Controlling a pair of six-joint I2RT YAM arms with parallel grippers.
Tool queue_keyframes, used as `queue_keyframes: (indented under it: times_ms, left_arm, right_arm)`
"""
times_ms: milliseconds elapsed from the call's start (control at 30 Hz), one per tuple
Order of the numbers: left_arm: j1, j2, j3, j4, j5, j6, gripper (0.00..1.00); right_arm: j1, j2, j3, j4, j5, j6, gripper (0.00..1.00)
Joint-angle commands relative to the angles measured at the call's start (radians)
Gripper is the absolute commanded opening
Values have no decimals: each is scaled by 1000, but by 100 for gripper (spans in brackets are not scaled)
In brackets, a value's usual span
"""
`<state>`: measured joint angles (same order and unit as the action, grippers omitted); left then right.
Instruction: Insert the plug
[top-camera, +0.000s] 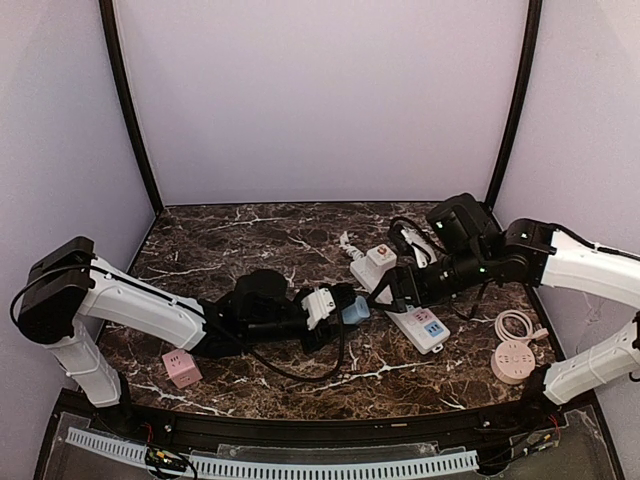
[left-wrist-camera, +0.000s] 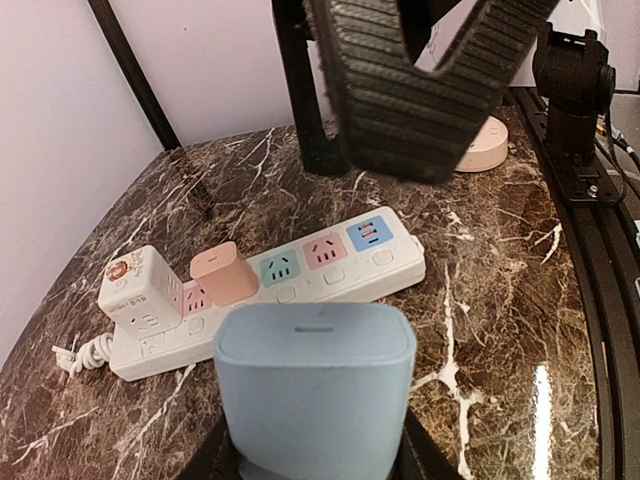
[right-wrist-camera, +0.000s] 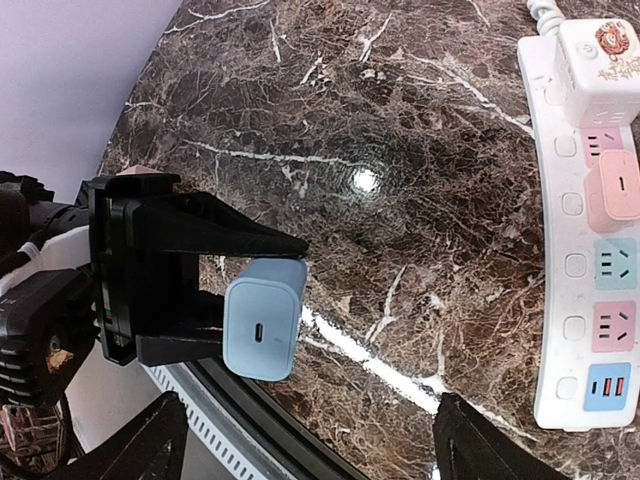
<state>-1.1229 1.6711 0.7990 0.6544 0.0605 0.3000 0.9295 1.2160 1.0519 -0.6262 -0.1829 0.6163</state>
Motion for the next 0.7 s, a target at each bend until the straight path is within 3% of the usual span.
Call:
queue_keyframes:
  times_ms: [0,667]
  left_arm:
    - [6,-43,-34,68,46,-25,1]
    - [5,-34,-19,62,50,-59,1]
  right_arm:
    - [5,25,16,-1,5,8,83]
    - [5,211,63,73,-122,-25,62]
